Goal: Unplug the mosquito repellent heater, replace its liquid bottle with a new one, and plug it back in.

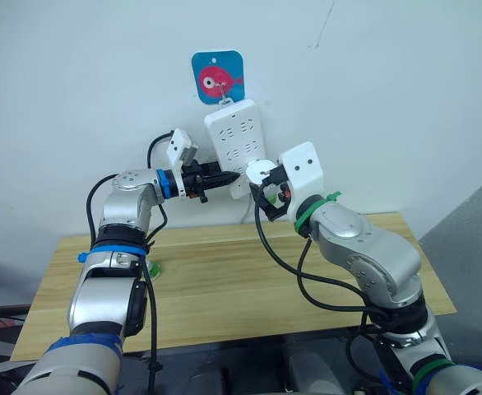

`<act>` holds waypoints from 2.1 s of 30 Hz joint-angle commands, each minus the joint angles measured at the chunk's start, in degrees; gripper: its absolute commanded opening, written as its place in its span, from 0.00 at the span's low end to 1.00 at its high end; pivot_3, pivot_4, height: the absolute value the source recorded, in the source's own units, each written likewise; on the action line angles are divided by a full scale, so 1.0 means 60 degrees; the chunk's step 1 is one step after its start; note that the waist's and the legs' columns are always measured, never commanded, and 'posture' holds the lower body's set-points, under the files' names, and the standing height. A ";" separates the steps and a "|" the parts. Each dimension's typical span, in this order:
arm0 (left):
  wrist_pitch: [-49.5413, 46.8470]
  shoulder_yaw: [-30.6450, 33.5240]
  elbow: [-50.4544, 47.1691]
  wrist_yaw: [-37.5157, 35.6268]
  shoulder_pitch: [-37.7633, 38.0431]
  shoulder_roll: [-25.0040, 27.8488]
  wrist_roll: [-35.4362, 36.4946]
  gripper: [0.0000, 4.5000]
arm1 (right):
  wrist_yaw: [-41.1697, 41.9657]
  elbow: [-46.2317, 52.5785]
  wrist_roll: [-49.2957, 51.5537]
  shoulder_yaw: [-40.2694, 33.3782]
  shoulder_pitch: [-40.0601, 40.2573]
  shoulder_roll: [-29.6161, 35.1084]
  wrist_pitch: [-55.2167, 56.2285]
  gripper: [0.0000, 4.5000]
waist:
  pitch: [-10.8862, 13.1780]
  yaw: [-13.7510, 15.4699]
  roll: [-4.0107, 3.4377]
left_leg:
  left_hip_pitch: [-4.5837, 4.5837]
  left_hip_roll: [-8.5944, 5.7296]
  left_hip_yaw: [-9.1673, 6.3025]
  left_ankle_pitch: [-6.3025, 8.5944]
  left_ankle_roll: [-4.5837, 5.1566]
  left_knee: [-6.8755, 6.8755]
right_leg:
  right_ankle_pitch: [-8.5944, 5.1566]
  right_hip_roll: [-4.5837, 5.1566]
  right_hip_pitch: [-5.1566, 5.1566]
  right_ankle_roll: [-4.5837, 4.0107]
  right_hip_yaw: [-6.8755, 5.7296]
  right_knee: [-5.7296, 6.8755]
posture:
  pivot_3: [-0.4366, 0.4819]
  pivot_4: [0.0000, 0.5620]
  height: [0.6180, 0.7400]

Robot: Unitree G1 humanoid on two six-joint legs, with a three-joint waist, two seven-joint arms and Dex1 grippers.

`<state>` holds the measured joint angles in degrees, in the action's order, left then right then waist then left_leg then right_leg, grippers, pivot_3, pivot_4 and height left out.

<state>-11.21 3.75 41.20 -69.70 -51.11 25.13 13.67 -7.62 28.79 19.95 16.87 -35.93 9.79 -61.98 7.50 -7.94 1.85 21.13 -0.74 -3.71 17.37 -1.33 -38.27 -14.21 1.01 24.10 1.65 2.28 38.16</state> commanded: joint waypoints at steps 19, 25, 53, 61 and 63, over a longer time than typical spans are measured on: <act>0.0465 -0.0247 -0.0200 0.0672 0.0029 -0.0018 -0.0328 0.29 | 0.1422 0.0715 -0.0769 -0.0173 -0.0051 -0.0296 -0.0513 0.65 | -0.0001 -0.0019 -0.0003 | 0.0008 -0.0010 -0.0016 0.0000 0.0000 -0.0004 | 0.0006 0.0014 0.0001 0.0010 -0.0010 -0.0001 | 0.23 0.23 1.00; 0.1001 -0.0337 0.0396 0.1053 -0.0198 0.0029 -0.0512 0.29 | 0.1746 0.2087 -0.0423 -0.0477 0.0130 -0.0001 -0.1947 0.65 | 0.0000 -0.0043 -0.0014 | 0.0030 -0.0034 -0.0037 0.0000 0.0001 -0.0024 | 0.0009 0.0038 0.0003 0.0017 -0.0019 -0.0005 | 0.21 0.24 1.00; -0.0005 0.0606 -1.0386 0.3137 0.7196 0.0775 0.2706 1.00 | 0.2038 0.3401 0.1597 -0.7100 -0.0196 -0.4061 -0.3640 0.65 | 0.0066 -0.0228 -0.0127 | 0.0054 -0.0074 -0.0054 -0.0006 0.0006 -0.0111 | 0.0025 0.0065 0.0022 0.0087 0.0022 0.0106 | 0.27 0.22 1.00; -0.1418 -0.0261 -1.0875 0.4889 0.5772 -0.0612 0.3147 1.00 | -0.0230 0.2898 0.4819 -0.9485 -0.0783 -0.5969 -0.3017 0.65 | 0.0066 -0.0199 -0.0152 | 0.0034 -0.0088 -0.0052 -0.0007 0.0009 -0.0109 | 0.0023 0.0042 -0.0005 0.0089 0.0024 0.0100 | 0.25 0.20 1.00; -0.1469 -0.0598 -1.0640 0.4983 0.5384 -0.0930 0.3038 1.00 | -0.1311 0.2525 0.6300 -0.9480 -0.0617 -0.5969 -0.2248 0.65 | 0.0067 -0.0303 -0.0165 | 0.0030 -0.0081 -0.0048 -0.0007 0.0010 -0.0105 | 0.0023 0.0031 -0.0004 0.0088 0.0030 0.0107 | 0.25 0.19 1.00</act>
<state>-19.93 1.62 -22.32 -40.49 -17.17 20.42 31.51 -10.61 44.10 48.99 -39.62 -34.88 -8.31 -80.45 7.90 -9.75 0.86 21.30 -1.22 -3.96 17.32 -1.28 -38.89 -14.07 1.18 24.08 2.17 2.49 38.81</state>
